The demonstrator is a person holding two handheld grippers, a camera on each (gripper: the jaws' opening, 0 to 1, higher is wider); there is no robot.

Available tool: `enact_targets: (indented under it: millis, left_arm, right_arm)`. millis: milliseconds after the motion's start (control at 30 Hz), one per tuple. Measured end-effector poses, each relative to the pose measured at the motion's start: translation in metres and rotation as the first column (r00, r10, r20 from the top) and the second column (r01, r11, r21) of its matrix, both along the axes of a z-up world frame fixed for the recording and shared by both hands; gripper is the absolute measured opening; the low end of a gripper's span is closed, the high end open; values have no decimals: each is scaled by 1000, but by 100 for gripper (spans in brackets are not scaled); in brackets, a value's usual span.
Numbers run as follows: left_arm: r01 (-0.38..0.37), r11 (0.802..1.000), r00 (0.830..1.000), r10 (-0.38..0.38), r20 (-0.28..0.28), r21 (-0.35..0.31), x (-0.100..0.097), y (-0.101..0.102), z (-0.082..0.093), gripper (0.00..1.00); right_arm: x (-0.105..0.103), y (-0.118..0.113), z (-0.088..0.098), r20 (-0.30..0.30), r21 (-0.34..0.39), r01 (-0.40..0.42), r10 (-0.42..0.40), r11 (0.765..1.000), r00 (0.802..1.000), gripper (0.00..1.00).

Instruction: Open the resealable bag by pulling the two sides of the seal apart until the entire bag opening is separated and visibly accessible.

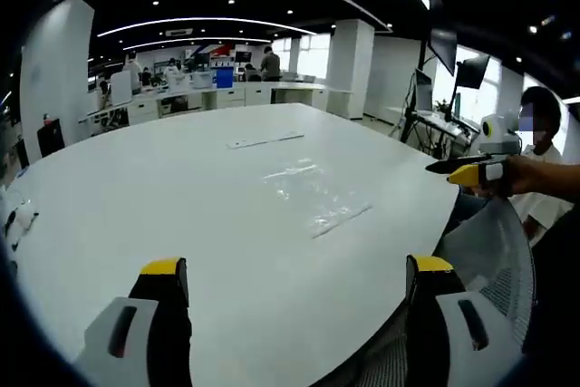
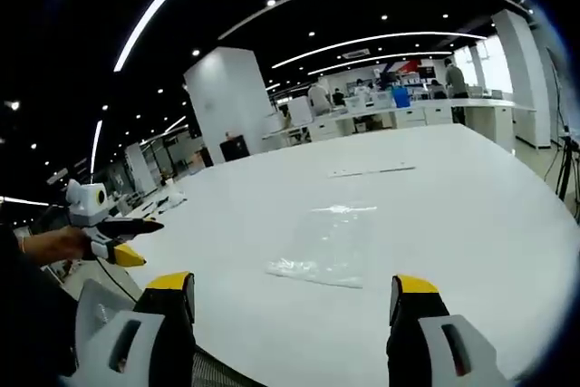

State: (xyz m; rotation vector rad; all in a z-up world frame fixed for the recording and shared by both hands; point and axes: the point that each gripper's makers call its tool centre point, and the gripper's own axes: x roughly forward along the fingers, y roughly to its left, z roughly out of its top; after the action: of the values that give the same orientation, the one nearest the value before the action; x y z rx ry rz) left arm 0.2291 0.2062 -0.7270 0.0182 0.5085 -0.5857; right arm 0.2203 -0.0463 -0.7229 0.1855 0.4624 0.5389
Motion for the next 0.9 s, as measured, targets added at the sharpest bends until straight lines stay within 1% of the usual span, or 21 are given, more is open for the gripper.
enact_targets:
  millis: [133, 200, 300, 367, 567, 833, 900]
  left_arm:
    - [4, 1000, 1000, -4, 21, -3, 2, -1, 5, 99]
    - [-2, 1000, 999, 3, 47, -14, 4, -1, 10, 99]
    - [-11, 1000, 998, 13, 68, -28, 8, 1, 14, 99]
    - [-3, 1000, 998, 5, 68, -27, 10, 0, 15, 99]
    - [-7, 1000, 997, 9, 82, -27, 17, 0, 16, 99]
    - [-16, 999, 998, 19, 67, -44, 21, -2, 6, 99]
    - [-17, 999, 998, 19, 65, -45, 21, -2, 5, 99]
  right_arm:
    - [5, -4, 7, 40, -9, 21, -20, 1000, 999, 88]
    - [10, -8, 11, 75, -19, 40, -38, 999, 996, 88]
    - [14, -11, 14, 92, -18, 60, -58, 998, 994, 88]
    - [18, -13, 14, 103, -18, 71, -69, 997, 992, 88]
    - [27, -14, 12, 112, -44, 63, -57, 997, 992, 87]
    - [34, -14, 1, 109, -63, 63, -55, 996, 993, 86]
    - [36, -14, -3, 93, -58, 65, -59, 996, 994, 86]
